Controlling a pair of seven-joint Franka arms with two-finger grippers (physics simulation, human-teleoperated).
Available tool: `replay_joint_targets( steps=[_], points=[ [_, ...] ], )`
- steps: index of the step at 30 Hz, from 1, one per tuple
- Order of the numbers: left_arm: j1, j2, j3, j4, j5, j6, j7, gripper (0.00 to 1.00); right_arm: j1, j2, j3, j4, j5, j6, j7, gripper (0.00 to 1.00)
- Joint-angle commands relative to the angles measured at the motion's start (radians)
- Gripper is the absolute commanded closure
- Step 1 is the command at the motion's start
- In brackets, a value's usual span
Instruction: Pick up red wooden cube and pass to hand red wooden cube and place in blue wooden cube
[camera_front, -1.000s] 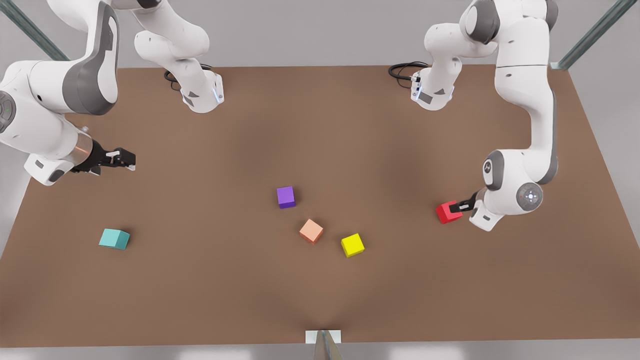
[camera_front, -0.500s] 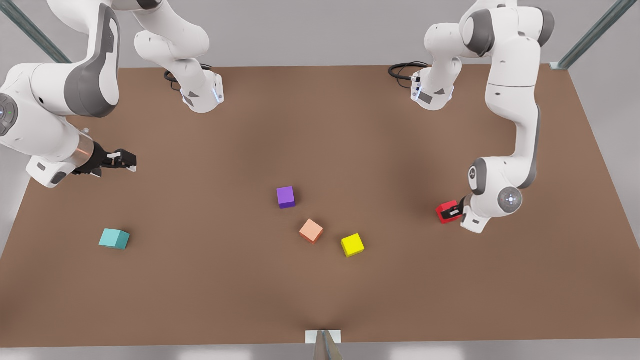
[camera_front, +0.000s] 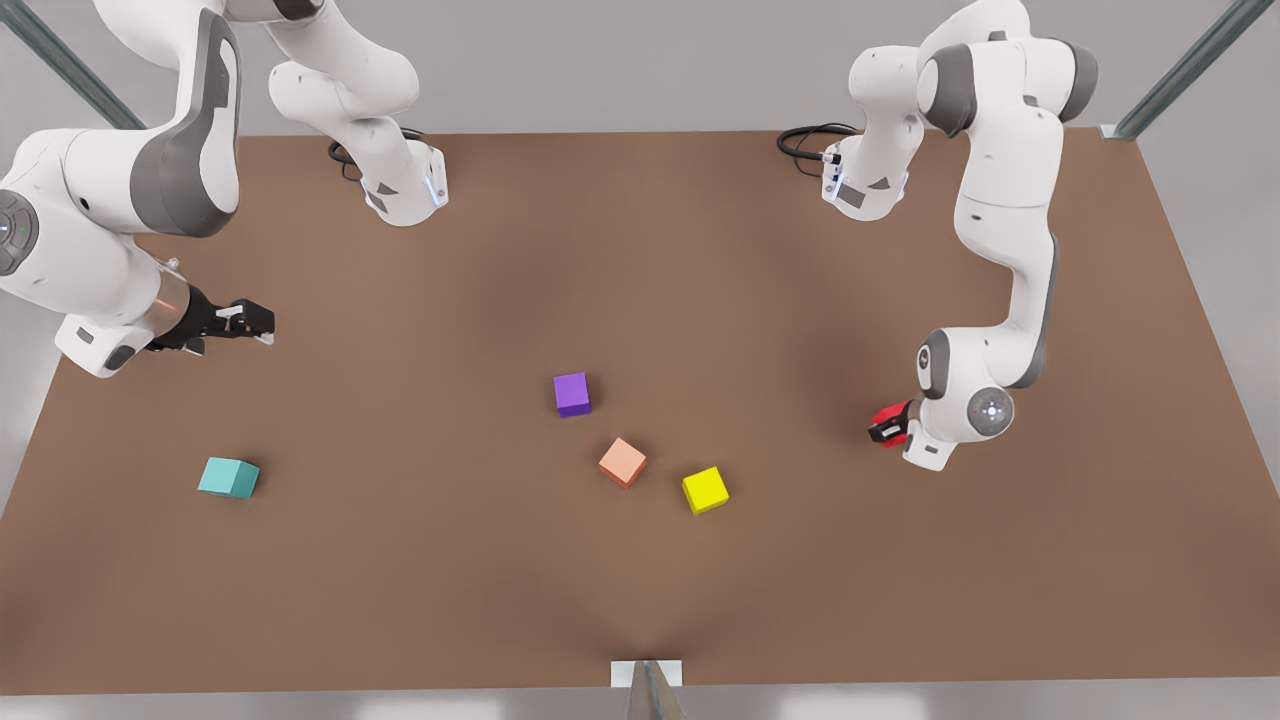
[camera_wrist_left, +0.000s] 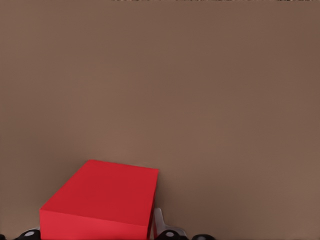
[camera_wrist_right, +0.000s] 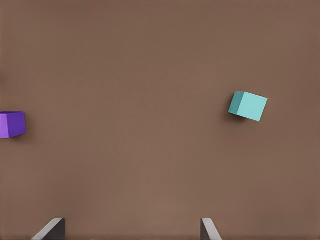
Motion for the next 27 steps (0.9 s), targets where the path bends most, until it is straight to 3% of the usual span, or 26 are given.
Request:
replay_joint_targets(
  steps=[1,5,7,10,13,15,19,23,25,27],
  points=[
    [0.000,-0.001,-0.001,0.005,-0.007,0.010,-0.038,0.38,0.000,-0.002,-0.001,0.000,0.001,-0.001,-0.007,0.00],
    [0.003,-0.050,-0.067,0.049,-0.026,-0.008,-0.074,0.38,0.000,0.000,-0.001,0.000,0.003,-0.001,-0.010,0.00],
    [0.000,-0.051,-0.089,0.170,-0.039,-0.167,-0.151,0.38,0.000,0.000,-0.001,0.000,0.003,-0.001,-0.010,0.00],
    [-0.005,0.030,-0.342,0.534,-0.233,-0.468,-0.262,0.38,0.006,0.023,0.004,0.004,0.009,0.003,-0.104,0.00],
    [-0.006,0.147,-0.570,0.713,-0.234,-0.457,-0.203,0.38,0.006,0.155,0.010,0.068,0.318,-0.005,-0.354,0.00],
    [-0.005,0.203,-0.678,0.736,-0.242,-0.313,-0.187,0.38,0.008,0.236,0.012,0.080,0.501,-0.005,-0.430,0.00],
    [-0.005,0.283,-0.735,0.741,-0.460,-0.117,0.092,0.38,0.017,0.356,0.022,0.105,0.733,-0.001,-0.677,0.00],
    [0.003,0.314,-0.733,0.741,-0.818,-0.099,0.467,0.37,0.011,0.446,0.022,0.069,0.857,0.039,-1.450,0.00],
    [0.006,0.318,-0.733,0.741,-0.886,-0.095,0.642,0.38,0.017,0.532,0.022,0.073,1.018,0.148,-1.900,0.00],
    [0.006,0.332,-0.733,0.739,-0.909,-0.097,0.748,0.38,0.020,0.558,0.022,0.073,1.112,0.164,-1.977,0.00]
  ],
)
